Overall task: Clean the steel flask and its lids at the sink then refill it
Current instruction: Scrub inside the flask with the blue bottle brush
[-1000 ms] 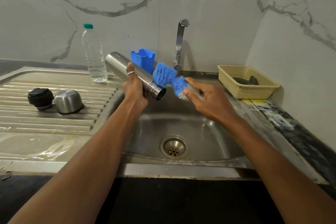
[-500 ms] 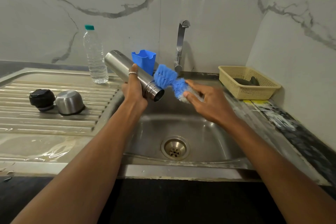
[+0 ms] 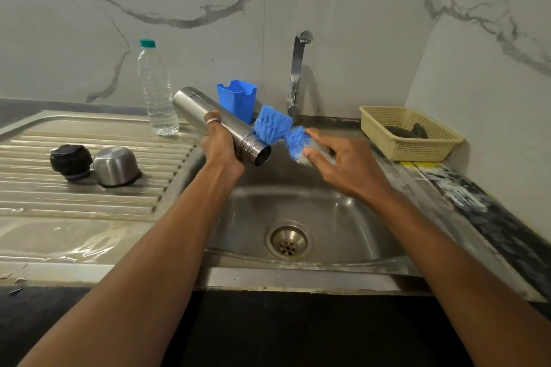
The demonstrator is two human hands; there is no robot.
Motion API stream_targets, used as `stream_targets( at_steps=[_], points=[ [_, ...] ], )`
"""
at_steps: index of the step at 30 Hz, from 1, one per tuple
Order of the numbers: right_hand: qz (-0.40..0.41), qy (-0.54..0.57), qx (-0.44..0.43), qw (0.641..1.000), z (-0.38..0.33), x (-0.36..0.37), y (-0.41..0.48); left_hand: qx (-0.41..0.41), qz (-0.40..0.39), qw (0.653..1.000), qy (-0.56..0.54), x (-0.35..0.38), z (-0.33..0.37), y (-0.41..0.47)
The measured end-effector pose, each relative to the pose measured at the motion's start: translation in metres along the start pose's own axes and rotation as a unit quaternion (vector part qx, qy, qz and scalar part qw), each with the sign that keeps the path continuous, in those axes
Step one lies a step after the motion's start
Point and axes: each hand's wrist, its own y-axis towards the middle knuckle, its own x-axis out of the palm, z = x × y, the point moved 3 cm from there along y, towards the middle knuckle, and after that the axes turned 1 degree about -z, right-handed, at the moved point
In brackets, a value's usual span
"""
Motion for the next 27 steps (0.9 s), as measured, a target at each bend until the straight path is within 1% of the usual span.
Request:
stream_targets(
  at_steps=[3,6,10,14,19,23,27],
  points=[
    [-0.008,0.023,0.004,1.000,-0.0002,0.0038,0.0006,0.007,-0.014,1.000,-0.006,0.0007,0.0002,-0.0013],
    [-0.005,0.014,0.016,1.000,0.0013,0.0031,0.0012,0.014,-0.026,1.000,-0.005,0.0017,0.0007,-0.0044],
    [-0.016,0.039,0.005,0.999,-0.0036,0.0060,0.0007,0.021,-0.012,1.000,-0.014,0.0014,0.0014,-0.0045],
    [-0.003,-0.001,0.025,1.000,0.0037,0.0026,0.0006,0.017,-0.002,1.000,-0.015,0.0002,0.0035,-0.0065],
    [-0.007,0.030,0.009,0.999,-0.0029,0.0072,0.0002,0.012,-0.005,1.000,-0.009,0.0007,0.0022,-0.0062],
    [0.002,-0.016,0.024,1.000,0.0036,0.0057,-0.0022,0.018,0.019,1.000,-0.009,-0.0008,0.0049,-0.0026],
    [0.016,0.038,0.017,0.999,-0.0040,0.0054,-0.0005,0.018,0.018,1.000,-0.003,0.0007,0.0039,-0.0018]
  ],
)
